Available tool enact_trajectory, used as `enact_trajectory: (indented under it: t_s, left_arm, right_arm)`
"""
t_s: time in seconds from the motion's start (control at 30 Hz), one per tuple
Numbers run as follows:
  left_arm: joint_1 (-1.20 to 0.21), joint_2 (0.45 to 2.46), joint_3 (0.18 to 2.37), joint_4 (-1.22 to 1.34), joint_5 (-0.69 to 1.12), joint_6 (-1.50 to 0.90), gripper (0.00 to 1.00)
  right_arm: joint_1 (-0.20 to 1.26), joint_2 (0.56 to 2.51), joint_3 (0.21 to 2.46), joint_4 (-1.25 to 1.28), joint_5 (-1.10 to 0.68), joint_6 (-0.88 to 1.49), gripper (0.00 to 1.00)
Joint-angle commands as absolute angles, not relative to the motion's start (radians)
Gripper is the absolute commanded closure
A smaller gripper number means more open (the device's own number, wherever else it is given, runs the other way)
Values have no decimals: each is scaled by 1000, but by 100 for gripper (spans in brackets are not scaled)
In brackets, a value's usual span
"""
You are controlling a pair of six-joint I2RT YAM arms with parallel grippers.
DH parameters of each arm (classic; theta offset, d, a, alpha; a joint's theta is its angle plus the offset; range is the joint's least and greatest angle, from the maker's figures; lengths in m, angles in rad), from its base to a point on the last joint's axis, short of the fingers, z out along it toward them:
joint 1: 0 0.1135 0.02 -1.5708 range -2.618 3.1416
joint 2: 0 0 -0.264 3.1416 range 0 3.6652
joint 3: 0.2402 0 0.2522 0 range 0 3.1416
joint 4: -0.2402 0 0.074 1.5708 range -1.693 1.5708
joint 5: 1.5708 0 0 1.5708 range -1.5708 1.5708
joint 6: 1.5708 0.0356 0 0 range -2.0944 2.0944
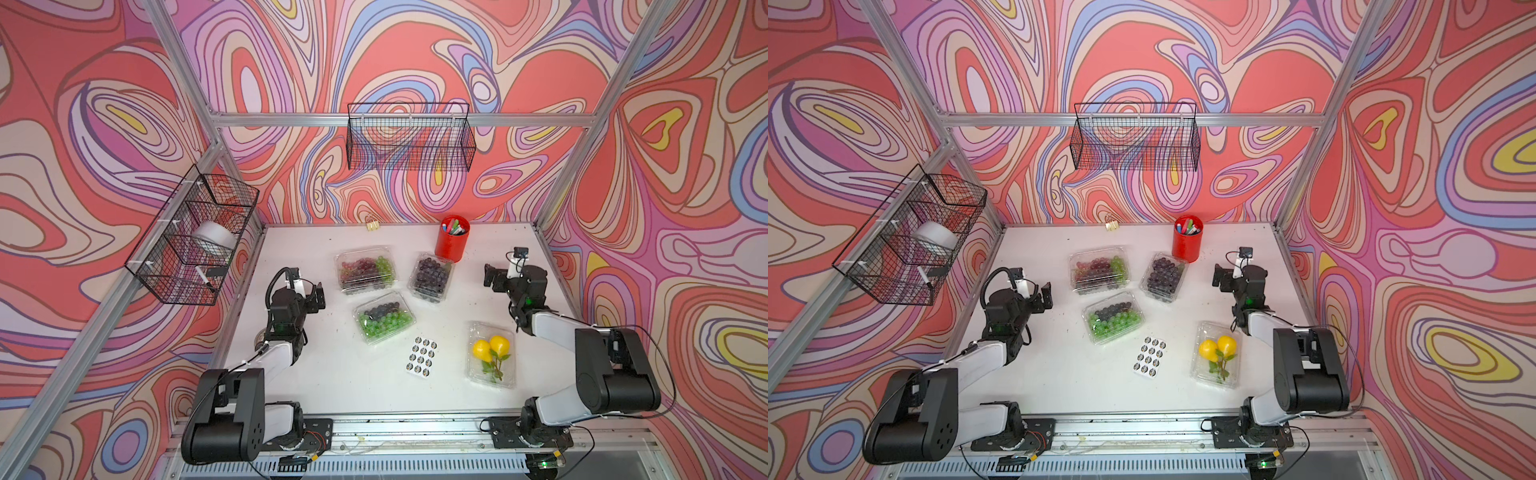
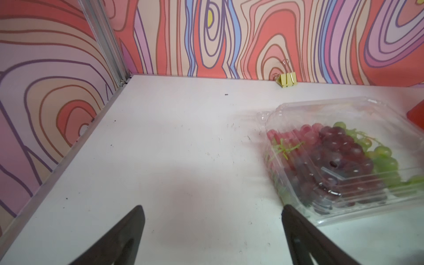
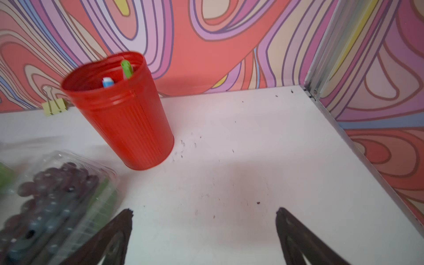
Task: Label fruit boxes
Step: Pick up the label sticker from the center of the board.
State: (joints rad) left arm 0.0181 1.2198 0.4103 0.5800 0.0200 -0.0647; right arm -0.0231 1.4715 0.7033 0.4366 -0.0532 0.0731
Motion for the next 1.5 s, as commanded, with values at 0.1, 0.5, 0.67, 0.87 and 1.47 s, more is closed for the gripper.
enact_trajectory:
  t_s: [0.1,0.5,0.67,0.87,1.47]
  left_arm:
    - [-48,1074,601,56,-28,-95,19]
    - [-332,1300,1140,-775,-7,-228,27]
    - [-362,1386,1249,-959,108,-306,30]
    - [-362,1369,1221,-980,187,-388,31]
    - [-362,1348,1140,-937,265,-467,32]
  right_arm:
    - [-10,1428,1032,-215,-167,211,2]
    - [397,1344,1207,-755,45,494,2]
    - [627,1379,1194,-858,125,724,2]
    - [817,1457,1142,-861,152,989,6]
    - [954,1684,1025,-730,153,1082,8]
